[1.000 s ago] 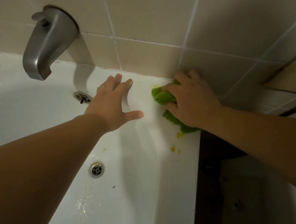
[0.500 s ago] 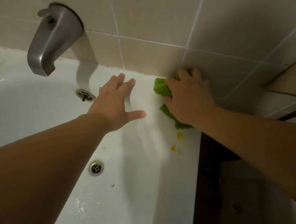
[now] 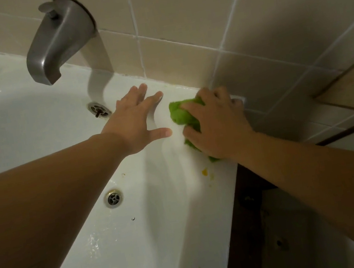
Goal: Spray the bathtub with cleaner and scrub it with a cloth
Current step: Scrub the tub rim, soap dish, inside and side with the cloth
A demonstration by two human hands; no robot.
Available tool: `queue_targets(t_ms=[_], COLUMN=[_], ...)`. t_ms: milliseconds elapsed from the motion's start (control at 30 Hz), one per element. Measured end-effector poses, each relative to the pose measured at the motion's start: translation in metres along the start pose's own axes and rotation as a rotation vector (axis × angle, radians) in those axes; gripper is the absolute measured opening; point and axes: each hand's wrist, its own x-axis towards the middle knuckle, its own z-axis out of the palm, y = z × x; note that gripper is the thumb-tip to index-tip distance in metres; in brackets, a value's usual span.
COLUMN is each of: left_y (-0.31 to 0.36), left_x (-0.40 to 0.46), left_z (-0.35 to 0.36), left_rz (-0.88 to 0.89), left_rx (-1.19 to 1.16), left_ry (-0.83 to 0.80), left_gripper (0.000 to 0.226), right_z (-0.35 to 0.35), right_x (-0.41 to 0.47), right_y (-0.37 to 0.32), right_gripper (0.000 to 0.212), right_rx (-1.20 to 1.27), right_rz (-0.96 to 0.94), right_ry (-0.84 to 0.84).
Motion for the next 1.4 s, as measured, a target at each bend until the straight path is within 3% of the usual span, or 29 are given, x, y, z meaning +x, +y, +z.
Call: queue_targets(t_ms=[67, 233, 433, 633, 767, 867, 1033, 1200, 1333, 1400], left_y=[0.002, 0.008, 0.015, 0.039, 0.038, 0.037, 0.033, 0.029, 0.028, 0.03], left_x=[-0.002, -0.008, -0.013, -0.024, -0.027, -0.029, -0.024, -0.023, -0.024, -0.024], left_z=[0.001, 0.001, 0.002, 0.014, 0.019, 0.019, 0.015, 0.014, 0.013, 0.012], left_rz=[0.013, 0.035, 0.045, 0.056, 0.065, 0.06, 0.07, 0.099, 0.099, 0.097], left_rx=[0.016, 0.038, 0.012, -0.057, -0.051, -0.053, -0.065, -0.044, -0.052, -0.057], left_ry=[-0.008, -0.028, -0.039, -0.055, -0.026, -0.007, -0.018, -0.02, -0.032, -0.036], left_gripper=[0.094, 0.086, 0.073, 0.058, 0.066, 0.07, 0.061, 0.061, 0.063, 0.063], right_z=[-0.002, -0.005, -0.003, -0.001, -0.002, 0.002, 0.018, 0.013, 0.023, 0.021], right_x=[-0.021, 0.0, -0.045, -0.035, -0.024, -0.056, -0.095, -0.032, -0.077, -0.07], right_y=[0.018, 0.03, 0.023, 0.032, 0.019, -0.003, -0.004, 0.005, -0.013, -0.004], right_gripper=[0.048, 0.044, 0.048, 0.048, 0.037, 0.045, 0.031, 0.031, 0.03, 0.028], right_rx=[0.017, 0.021, 0.165, 0.167, 0.202, 0.172, 0.06, 0.013, 0.026, 0.022], right_rz=[-0.047, 0.054, -0.204, -0.03, 0.098, 0.19, -0.031, 0.154, 0.049, 0.088], right_ry=[0.012, -0.038, -0.043, 0.034, 0.045, 0.061, 0.17, 0.204, 0.266, 0.26])
